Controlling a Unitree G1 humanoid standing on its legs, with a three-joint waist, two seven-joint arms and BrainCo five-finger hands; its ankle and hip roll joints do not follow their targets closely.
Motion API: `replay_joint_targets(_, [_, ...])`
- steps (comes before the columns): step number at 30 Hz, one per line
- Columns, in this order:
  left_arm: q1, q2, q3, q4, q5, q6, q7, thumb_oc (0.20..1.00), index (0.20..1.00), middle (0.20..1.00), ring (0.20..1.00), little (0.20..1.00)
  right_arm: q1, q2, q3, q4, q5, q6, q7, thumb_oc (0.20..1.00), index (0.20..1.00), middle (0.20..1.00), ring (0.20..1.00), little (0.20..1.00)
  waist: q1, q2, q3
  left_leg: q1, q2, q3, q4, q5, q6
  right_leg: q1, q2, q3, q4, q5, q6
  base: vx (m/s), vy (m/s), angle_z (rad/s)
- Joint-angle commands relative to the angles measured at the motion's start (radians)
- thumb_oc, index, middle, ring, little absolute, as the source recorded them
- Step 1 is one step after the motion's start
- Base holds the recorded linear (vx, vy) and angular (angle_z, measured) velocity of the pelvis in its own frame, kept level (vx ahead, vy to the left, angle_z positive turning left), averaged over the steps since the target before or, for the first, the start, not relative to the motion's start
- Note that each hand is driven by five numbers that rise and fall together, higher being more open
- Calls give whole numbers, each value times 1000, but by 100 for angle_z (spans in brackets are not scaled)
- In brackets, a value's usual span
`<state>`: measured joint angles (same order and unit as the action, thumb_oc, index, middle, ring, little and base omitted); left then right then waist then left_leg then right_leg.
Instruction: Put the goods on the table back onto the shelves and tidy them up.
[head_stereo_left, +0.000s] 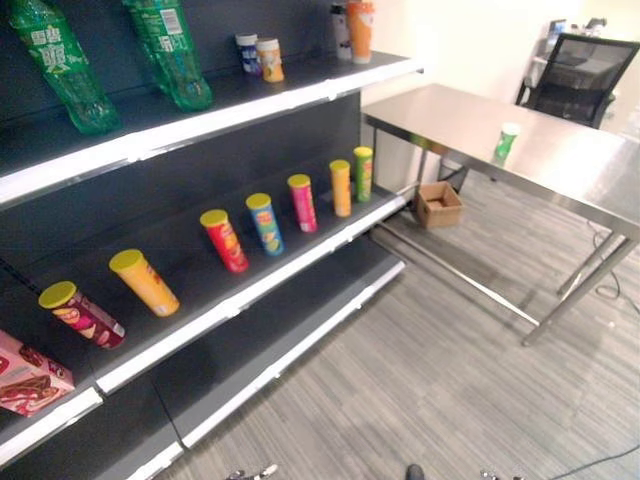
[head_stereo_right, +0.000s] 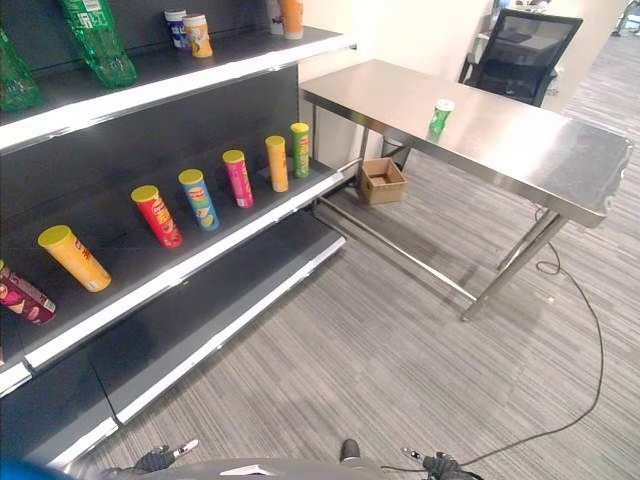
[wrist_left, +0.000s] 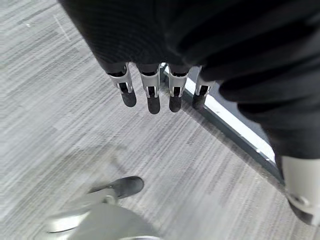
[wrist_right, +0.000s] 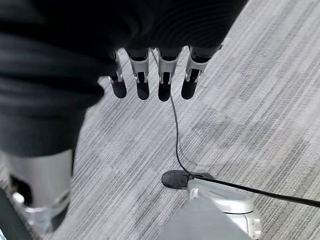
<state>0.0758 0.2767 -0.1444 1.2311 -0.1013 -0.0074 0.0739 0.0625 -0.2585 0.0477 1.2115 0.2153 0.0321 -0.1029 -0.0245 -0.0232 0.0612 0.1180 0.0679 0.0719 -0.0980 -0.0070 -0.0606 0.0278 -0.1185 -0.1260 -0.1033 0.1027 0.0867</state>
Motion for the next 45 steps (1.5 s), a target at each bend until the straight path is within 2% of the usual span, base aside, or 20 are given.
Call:
replay_joint_targets(1, [-40,-4,18,37,24,-2,4,1000,1000,1000,1000,1000,-55,-44,12,17,7,-10,-2,1000,1000,1000,1000,1000,-3,8,33,-40,-19,97,16,-8,-2,93,15,-60,38,-163,30,0,0,0])
replay_joint_targets(11, [-53,-5,16,4,3,-10,6,1000,1000,1000,1000,1000,-62,-44,13,14,8,-12,-2,1000,1000,1000,1000,1000,3,0,47,-59,-35,99,27,-26,18,60,-1,-52,63,-158,48,1,34,-2])
replay_joint_targets(16, [-68,0,-1,-21,4,-11,0,1000,1000,1000,1000,1000,-77,-40,19,7,-3,-7,3,1000,1000,1000,1000,1000,11,12,69,-66,-53,107,49,-58,55,-31,-27,-36,240,-170,71,8,142,-17])
replay_joint_targets(17, [-67,0,-7,-36,7,-11,-3,1000,1000,1000,1000,1000,-81,-44,20,1,-9,-8,4,1000,1000,1000,1000,1000,7,19,95,-50,-68,109,56,-74,78,-97,-57,-39,383,-132,92,14,193,-20])
replay_joint_targets(19, [-73,3,-12,-47,0,-9,-8,1000,1000,1000,1000,1000,-81,-45,17,-12,1,-13,3,1000,1000,1000,1000,1000,-4,30,120,-40,-77,106,66,-83,97,-170,-68,-25,536,-80,99,51,217,-22])
replay_joint_targets(21, [-69,6,-12,-47,3,-8,-9,1000,1000,1000,1000,1000,-65,-39,13,-23,5,-15,2,1000,1000,1000,1000,1000,-13,41,128,-15,-76,99,62,-95,102,-227,-74,-13,646,-71,89,155,119,-26])
replay_joint_targets(22, [-68,8,-9,-49,1,-9,-9,1000,1000,1000,1000,1000,-57,-37,10,-26,6,-14,1,1000,1000,1000,1000,1000,-16,42,127,0,-77,95,59,-105,100,-250,-88,-15,649,-69,84,234,36,-15])
replay_joint_targets(23, [-71,9,-9,-52,0,-11,-9,1000,1000,1000,1000,1000,-54,-39,6,-26,9,-15,-1,1000,1000,1000,1000,1000,-21,42,126,12,-76,85,55,-115,94,-266,-101,-22,604,-66,78,332,-63,-4])
replay_joint_targets(24, [-81,10,-16,-64,-1,-14,-7,1000,1000,1000,1000,1000,-57,-46,-3,-31,14,-16,-7,1000,1000,1000,1000,1000,-28,38,127,24,-76,66,54,-129,80,-278,-121,-26,477,-49,78,398,-160,-1])
replay_joint_targets(27, [-105,12,-21,-62,2,-17,-7,1000,1000,1000,1000,1000,-61,-51,-17,-44,20,-12,-14,1000,1000,1000,1000,1000,-55,21,138,75,-61,44,51,-165,42,-294,-148,-36,172,25,118,323,-179,13])
replay_joint_targets(31, [-106,10,-18,-65,5,-19,-5,1000,1000,1000,1000,1000,-45,-54,-23,-58,3,-7,-14,1000,1000,1000,1000,1000,-74,12,140,153,-30,38,32,-193,12,-319,-167,-74,57,80,151,373,-193,16])
replay_joint_targets(32, [-103,11,-17,-61,9,-25,-5,1000,1000,1000,1000,1000,-27,-59,-29,-53,-3,-11,-8,1000,1000,1000,1000,1000,-84,-5,122,194,-24,24,19,-216,-1,-306,-158,-60,55,83,154,430,-239,20])
replay_joint_targets(35, [-97,5,-15,-57,7,-25,-5,1000,1000,1000,1000,1000,-14,-67,-23,-37,-12,-10,0,1000,1000,1000,1000,1000,-91,-13,101,215,4,1,30,-229,-12,-285,-135,-48,78,93,143,449,-334,45])
replay_joint_targets(36, [-97,3,-13,-54,0,-26,-5,1000,1000,1000,1000,1000,-14,-74,-21,-28,-12,-11,0,1000,1000,1000,1000,1000,-96,-10,93,210,26,-7,49,-206,-22,-290,-112,-37,98,91,133,229,-253,78])
replay_joint_targets(37, [-97,0,-11,-61,-15,-26,-4,1000,1000,1000,1000,1000,-16,-86,-20,-18,-14,-12,-3,1000,1000,1000,1000,1000,-96,5,86,188,58,-18,90,-151,-44,-288,-81,-38,113,77,119,420,-515,101])
replay_joint_targets(38, [-96,-2,-8,-82,-47,-29,-5,1000,1000,1000,1000,1000,-17,-96,-13,-19,-2,-21,-4,1000,1000,1000,1000,1000,-97,13,71,142,92,-42,166,-59,-62,-263,-39,-52,112,50,86,412,-536,98])
replay_joint_targets(41, [-102,3,-12,-94,-57,-24,-13,1000,1000,1000,1000,1000,-27,-106,-7,-30,28,-31,-12,1000,1000,1000,1000,1000,-95,1,65,38,151,21,391,64,-71,-176,8,-99,70,-18,26,301,-460,40])
replay_joint_targets(42, [-105,5,-10,-96,-62,-22,-11,1000,1000,1000,1000,1000,-31,-108,-3,-29,37,-32,-17,1000,1000,1000,1000,1000,-92,-8,72,-3,172,48,477,85,-60,-137,21,-106,47,-35,7,162,-282,5])
replay_joint_targets(43, [-105,5,-9,-96,-62,-22,-11,1000,1000,1000,1000,1000,-32,-108,-3,-29,37,-32,-17,1000,1000,1000,1000,1000,-93,-6,74,-6,176,46,485,81,-61,-136,24,-108,46,-34,6,315,-365,4])
replay_joint_targets(45, [-105,6,-2,-81,-61,-16,-3,1000,1000,1000,1000,1000,-44,-110,7,-29,38,-29,-21,1000,1000,1000,1000,1000,-79,-4,89,-33,215,97,594,76,-56,-67,65,-101,23,-73,-13,235,-261,-6])
